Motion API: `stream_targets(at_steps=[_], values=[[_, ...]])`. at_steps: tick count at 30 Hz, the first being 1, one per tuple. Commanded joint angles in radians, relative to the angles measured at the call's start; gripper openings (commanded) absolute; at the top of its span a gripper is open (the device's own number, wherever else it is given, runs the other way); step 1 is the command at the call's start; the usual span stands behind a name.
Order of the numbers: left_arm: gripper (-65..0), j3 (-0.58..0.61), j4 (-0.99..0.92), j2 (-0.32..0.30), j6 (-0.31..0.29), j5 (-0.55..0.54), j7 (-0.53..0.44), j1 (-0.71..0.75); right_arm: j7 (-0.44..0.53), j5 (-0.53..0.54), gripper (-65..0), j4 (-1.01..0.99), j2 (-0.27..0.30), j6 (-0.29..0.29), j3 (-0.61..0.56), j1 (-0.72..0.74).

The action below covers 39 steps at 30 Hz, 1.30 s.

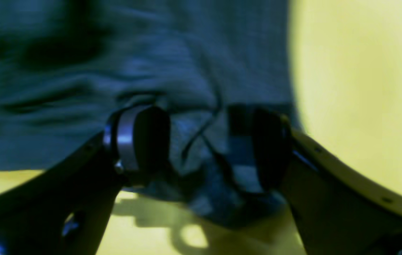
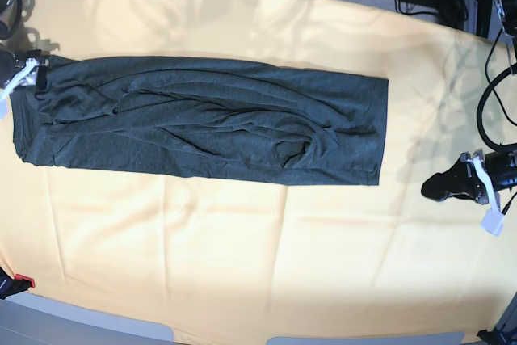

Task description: Fold the T-shirt properly

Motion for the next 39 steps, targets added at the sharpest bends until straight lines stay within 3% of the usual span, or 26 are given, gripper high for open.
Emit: stream_targets(at_steps=[1, 6, 8, 15, 21, 26, 30, 34, 39], values=[[-62.6, -0.011, 0.014, -0.025, -0.007, -0.024, -0.018, -0.024, -0.002, 0.034, -21.3, 0.014, 0.027, 0.014, 0.031, 0.007], [-32.1, -0.011, 0.014, -0.025, -0.007, -0.024, -0.018, -0.022, -0.047, 0.214, -21.3, 0.048, 0.027, 0.076, 0.161, 0.007], [-26.2, -0.011, 0.013, -0.025, 0.010, 0.013, -0.019, -0.013, -0.048, 0.266, -21.3, 0.062, 0.027, 0.092, 0.231, 0.007], [-26.0, -0.013, 0.013, -0.008, 0.149, 0.201, -0.109, 0.093, -0.073, 0.297, -21.3, 0.065, 0.027, 0.095, 0.356, 0.006], [-26.0, -0.013, 0.013, 0.077, 0.190, 0.261, -0.133, 0.167, -0.073, 0.298, -21.3, 0.065, 0.026, 0.095, 0.356, 0.006], [-26.0, -0.013, 0.013, 0.167, 0.269, 0.376, -0.173, 0.203, -0.073, 0.298, -21.3, 0.065, 0.026, 0.098, 0.356, 0.006], [-26.0, -0.013, 0.013, 0.216, 0.259, 0.357, -0.141, 0.217, -0.072, 0.298, -21.3, 0.065, 0.027, 0.098, 0.356, 0.006], [-26.0, -0.012, 0.013, 0.222, 0.207, 0.274, -0.089, 0.230, -0.073, 0.297, -21.3, 0.065, 0.027, 0.098, 0.356, 0.006], [-26.0, -0.012, 0.013, 0.222, 0.197, 0.225, -0.066, 0.255, -0.072, 0.298, -21.3, 0.065, 0.026, 0.098, 0.356, 0.007]])
